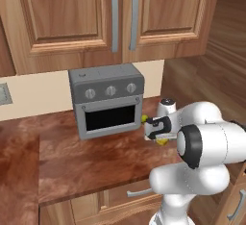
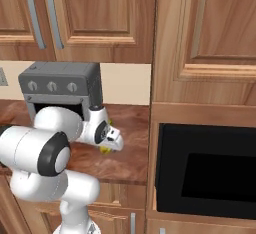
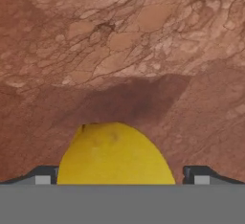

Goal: Place the beer on the top shelf of the fridge to keep it out of children's reach, and place the lemon and pear on lower shelves for easy access.

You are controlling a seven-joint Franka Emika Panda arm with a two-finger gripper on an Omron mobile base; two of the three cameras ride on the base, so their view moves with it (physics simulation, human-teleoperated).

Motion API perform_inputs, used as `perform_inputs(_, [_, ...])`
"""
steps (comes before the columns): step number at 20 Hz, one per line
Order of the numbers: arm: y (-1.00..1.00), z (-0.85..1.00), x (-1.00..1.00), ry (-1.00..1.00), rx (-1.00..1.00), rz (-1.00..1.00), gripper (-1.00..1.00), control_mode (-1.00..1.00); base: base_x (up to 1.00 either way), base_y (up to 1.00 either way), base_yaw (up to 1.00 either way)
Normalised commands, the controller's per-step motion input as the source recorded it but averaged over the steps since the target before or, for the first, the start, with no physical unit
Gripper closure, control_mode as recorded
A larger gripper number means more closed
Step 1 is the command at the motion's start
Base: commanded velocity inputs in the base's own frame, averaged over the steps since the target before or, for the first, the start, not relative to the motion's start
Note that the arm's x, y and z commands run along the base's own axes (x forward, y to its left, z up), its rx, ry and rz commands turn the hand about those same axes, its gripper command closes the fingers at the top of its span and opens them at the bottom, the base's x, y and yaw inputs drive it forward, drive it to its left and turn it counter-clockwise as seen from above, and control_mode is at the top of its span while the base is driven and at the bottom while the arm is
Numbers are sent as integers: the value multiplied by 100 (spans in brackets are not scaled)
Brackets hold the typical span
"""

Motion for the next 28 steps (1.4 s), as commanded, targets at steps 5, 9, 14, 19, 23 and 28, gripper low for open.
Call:
perform_inputs(5, [0, -39, 5, 13, 0, 0, 100, -100, 0, 0, 0])
perform_inputs(9, [0, -36, -25, 7, 0, 0, 100, -100, 0, 0, 0])
perform_inputs(14, [0, -27, -85, -2, 0, 5, 100, -100, 0, 0, 0])
perform_inputs(19, [2, 15, -100, -35, 0, 11, 100, -100, 0, 0, 0])
perform_inputs(23, [2, 89, -100, -52, 0, 20, 100, -100, 0, 0, 0])
perform_inputs(28, [4, 100, -100, -45, 0, 26, 100, -100, 0, 0, 0])
